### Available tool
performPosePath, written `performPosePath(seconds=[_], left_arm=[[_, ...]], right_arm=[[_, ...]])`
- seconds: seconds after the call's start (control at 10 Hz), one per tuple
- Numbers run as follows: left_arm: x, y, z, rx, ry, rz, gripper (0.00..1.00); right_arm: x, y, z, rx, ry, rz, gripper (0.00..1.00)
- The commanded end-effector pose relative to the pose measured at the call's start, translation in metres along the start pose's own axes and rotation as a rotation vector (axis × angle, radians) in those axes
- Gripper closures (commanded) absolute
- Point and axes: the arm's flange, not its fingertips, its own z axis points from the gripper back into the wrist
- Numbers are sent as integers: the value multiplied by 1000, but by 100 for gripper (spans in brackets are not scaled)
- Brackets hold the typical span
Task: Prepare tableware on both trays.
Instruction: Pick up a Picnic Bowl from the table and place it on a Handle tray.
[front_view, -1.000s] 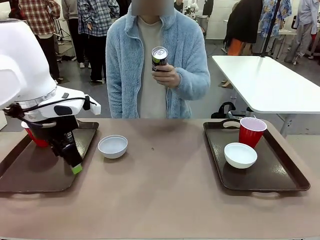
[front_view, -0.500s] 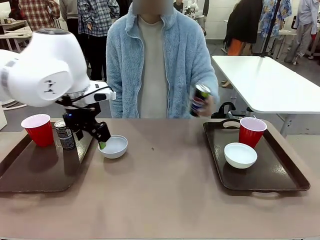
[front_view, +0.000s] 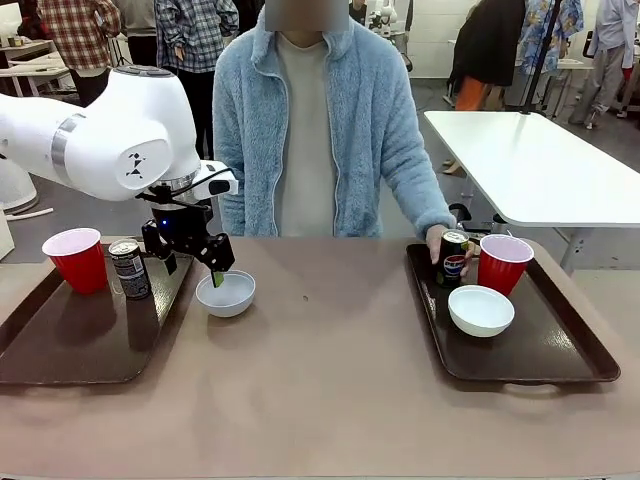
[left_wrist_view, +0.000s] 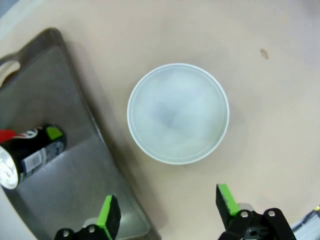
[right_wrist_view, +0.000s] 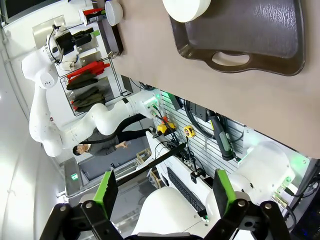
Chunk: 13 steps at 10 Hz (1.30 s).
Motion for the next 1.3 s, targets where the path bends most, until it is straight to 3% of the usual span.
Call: performPosePath(seconds=[0.0,0.1,0.4,0.9,1.0,1.2], left_arm=[[1,2,-5,-5,-11,8,0],[0,0,0,0,0,0,0],[58,25,-26,-27,-5,125,0],[76,31,-59,-65,36,131,0],[78,33,-66,-57,47,124,10],[79,34,-81,-54,82,129,64]], right_arm=[[-1,1,1,7,0,4,0],[-1,1,1,7,0,4,0],[-1,1,1,7,0,4,0],[-1,1,1,7,0,4,0],[-1,1,1,7,0,4,0],[-1,1,1,7,0,4,0]])
